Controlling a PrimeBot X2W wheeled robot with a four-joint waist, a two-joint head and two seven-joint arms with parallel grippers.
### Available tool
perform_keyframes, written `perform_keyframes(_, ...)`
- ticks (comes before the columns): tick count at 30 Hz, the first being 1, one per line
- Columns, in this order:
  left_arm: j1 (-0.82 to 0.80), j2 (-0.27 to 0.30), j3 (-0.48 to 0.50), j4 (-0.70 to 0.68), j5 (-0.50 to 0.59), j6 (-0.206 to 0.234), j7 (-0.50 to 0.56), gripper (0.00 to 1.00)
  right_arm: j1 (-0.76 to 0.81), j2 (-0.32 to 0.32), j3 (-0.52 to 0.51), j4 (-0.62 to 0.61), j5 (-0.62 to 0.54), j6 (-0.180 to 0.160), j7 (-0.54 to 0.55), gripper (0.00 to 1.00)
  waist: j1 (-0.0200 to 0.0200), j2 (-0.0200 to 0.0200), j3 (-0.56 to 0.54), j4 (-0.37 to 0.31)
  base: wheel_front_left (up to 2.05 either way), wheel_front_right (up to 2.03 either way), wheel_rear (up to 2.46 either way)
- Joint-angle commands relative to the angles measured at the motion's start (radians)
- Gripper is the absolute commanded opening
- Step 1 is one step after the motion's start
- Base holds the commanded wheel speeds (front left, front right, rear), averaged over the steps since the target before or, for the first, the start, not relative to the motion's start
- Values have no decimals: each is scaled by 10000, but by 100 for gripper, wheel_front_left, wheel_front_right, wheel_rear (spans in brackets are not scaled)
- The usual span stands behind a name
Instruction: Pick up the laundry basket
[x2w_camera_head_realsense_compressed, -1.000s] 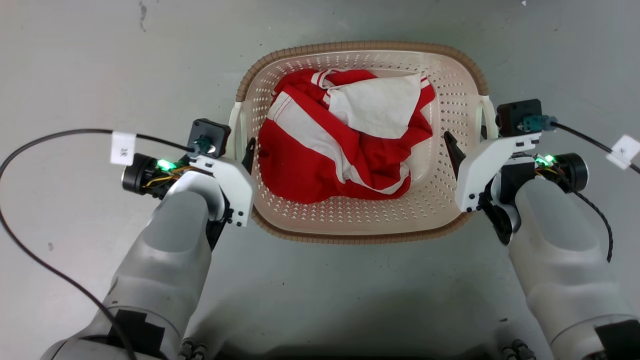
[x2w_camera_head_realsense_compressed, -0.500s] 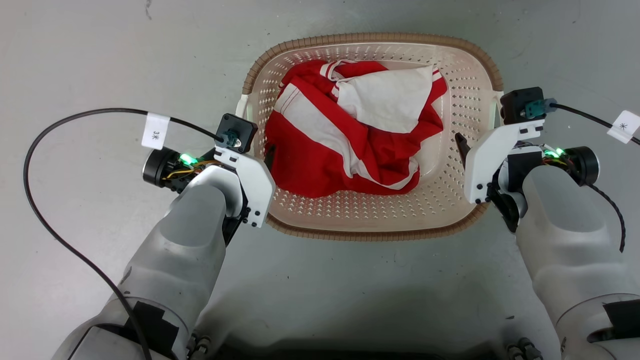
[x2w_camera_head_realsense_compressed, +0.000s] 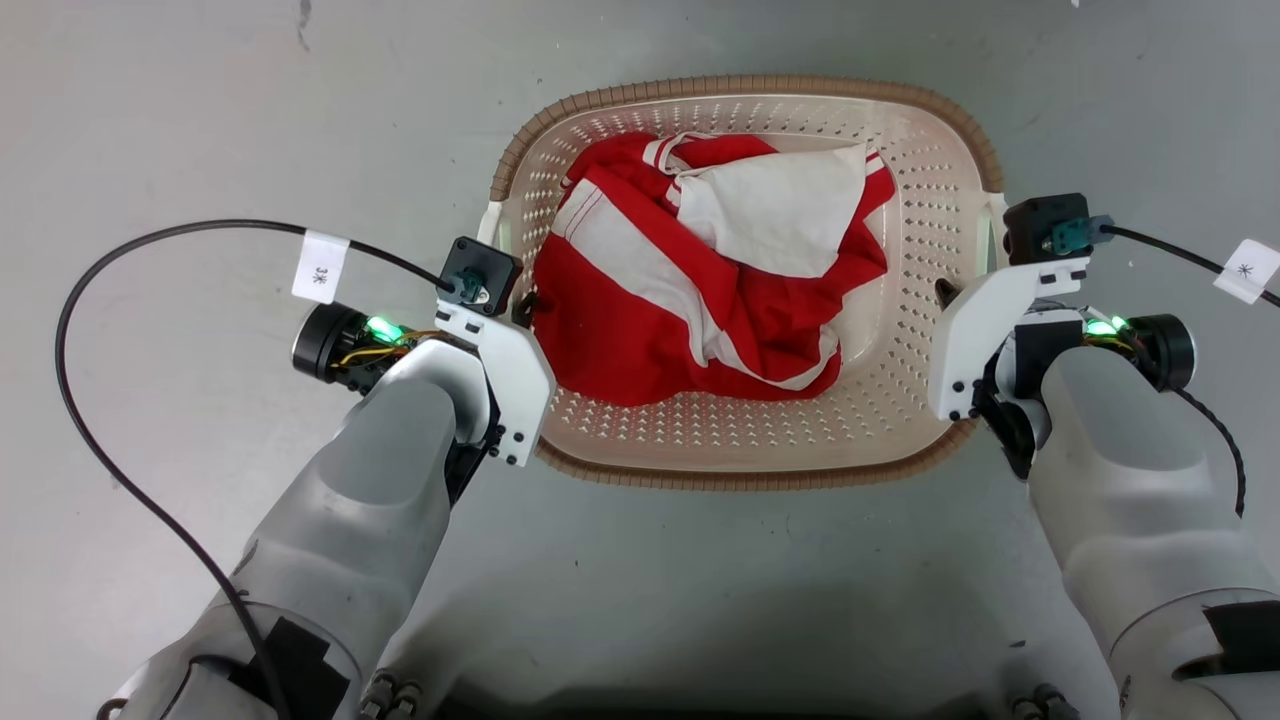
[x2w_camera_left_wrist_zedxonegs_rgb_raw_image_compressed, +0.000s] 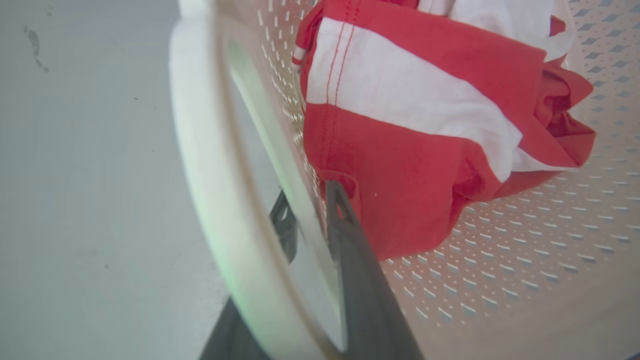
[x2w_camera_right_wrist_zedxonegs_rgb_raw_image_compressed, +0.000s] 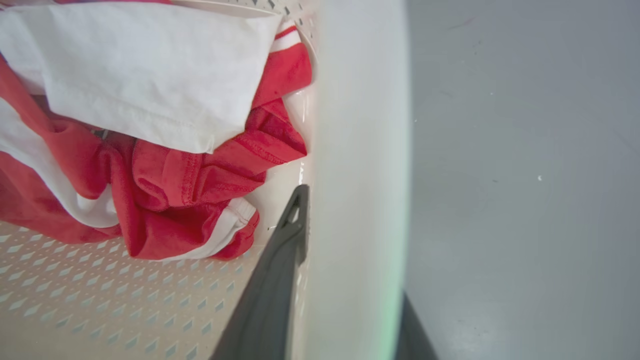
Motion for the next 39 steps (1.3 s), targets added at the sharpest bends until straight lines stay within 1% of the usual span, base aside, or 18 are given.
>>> perform_keyframes(1,123,198,-318,-86,-78,-15,45,0,-72,-64,92,61,-134,-3,-51,0,0,0,-170,-13,0,0,0)
perform_keyframes(4,257,399,-750,-165,-434,-14,151,0,47,-76,292,201,104,-3,91,0,0,0,-517,-68,0,0,0)
perform_keyframes(8,517,614,-1333,-321,-991,-13,432,0,259,-98,629,352,518,-4,479,0,0,0,-1290,-186,0,0,0)
perform_keyframes(11,751,774,-1836,-557,-1493,-13,781,0,438,-95,1031,439,905,-3,1132,0,0,0,-2001,-240,0,0,0)
perform_keyframes(13,992,910,-2305,-869,-1921,-14,1216,0,612,-88,1472,475,1345,-1,1713,0,0,0,-2553,-278,0,0,0)
perform_keyframes(15,1148,1213,-2837,-1283,-2364,-19,1678,0,771,-78,2004,451,1894,2,2398,0,0,0,-3125,-339,0,0,0)
perform_keyframes(18,1408,1856,-3606,-1900,-3102,-16,2270,0,955,-101,2668,294,2604,11,3356,0,0,0,-4052,-514,0,0,0)
perform_keyframes(19,1408,1856,-3606,-1900,-3102,-16,2270,0,955,-101,2668,294,2604,11,3356,0,0,0,-4052,-514,0,0,0)
perform_keyframes(22,1748,2457,-4298,-2465,-3907,-16,2794,0,1258,-138,3283,222,2993,11,4131,0,0,0,-5052,-683,0,0,0)
perform_keyframes(27,2007,3233,-5173,-3442,-5179,-21,3415,0,1517,-149,3939,9,3502,11,4972,0,0,0,-6252,-867,0,0,0)
perform_keyframes(30,2064,3602,-5469,-3831,-5723,-21,3829,0,1594,-181,4281,-49,3745,13,5555,0,0,0,-6726,-946,0,0,0)
perform_keyframes(33,2246,3893,-5622,-4032,-6164,-18,4211,0,1720,-190,4371,92,4042,13,6229,0,0,0,-7234,-1046,0,0,0)
perform_keyframes(39,2667,4185,-5766,-4553,-6978,-13,5334,0,1820,-206,4653,199,4404,13,7331,0,0,0,-8002,-1139,0,0,0)
